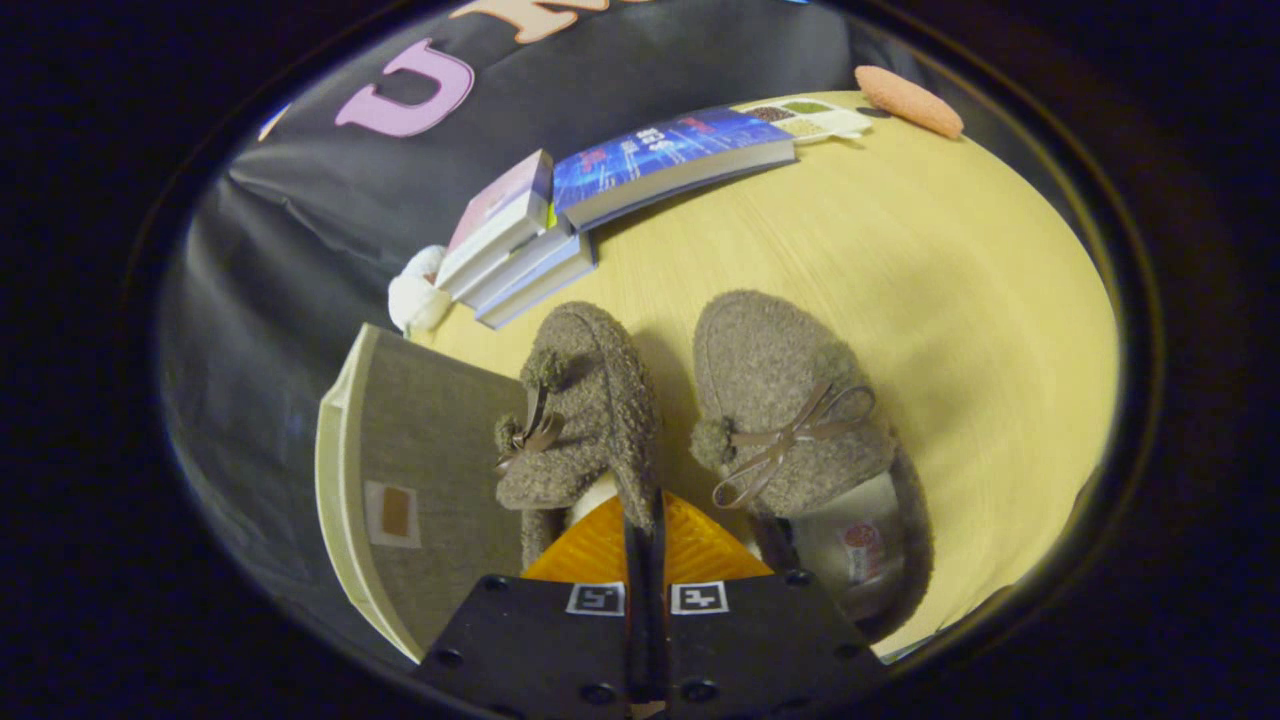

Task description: Open the storage box then place both shoes into the box .Put the left shoe in first, then the right shoe, with the right side of both shoes facing outward in a uniform manner.

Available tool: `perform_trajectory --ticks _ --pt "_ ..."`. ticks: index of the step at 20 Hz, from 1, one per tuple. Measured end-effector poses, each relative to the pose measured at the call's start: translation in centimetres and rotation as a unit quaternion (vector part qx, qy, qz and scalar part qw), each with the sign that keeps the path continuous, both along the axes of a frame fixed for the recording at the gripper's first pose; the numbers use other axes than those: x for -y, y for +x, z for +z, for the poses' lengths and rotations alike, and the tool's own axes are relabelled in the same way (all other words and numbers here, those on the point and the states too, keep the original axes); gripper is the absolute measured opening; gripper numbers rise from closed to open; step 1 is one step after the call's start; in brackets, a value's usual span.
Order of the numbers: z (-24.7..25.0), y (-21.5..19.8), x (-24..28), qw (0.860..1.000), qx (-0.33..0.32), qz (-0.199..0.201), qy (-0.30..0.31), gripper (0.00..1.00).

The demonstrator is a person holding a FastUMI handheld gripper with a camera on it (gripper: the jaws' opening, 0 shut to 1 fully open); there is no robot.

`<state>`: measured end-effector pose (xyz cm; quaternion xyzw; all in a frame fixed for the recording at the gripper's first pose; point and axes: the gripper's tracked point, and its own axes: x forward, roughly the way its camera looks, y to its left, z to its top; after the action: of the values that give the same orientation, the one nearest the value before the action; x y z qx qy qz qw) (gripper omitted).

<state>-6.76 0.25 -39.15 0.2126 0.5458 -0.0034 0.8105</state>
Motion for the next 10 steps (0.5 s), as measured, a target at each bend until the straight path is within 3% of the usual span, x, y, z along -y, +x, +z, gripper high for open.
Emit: perform_trajectory --ticks 5,10 --pt "7.7 4.2 -1.5 0.996 0.075 -0.030 0.031 0.03" --pt "14.9 6.4 -7.0 0.988 0.138 -0.006 0.063 0.03"
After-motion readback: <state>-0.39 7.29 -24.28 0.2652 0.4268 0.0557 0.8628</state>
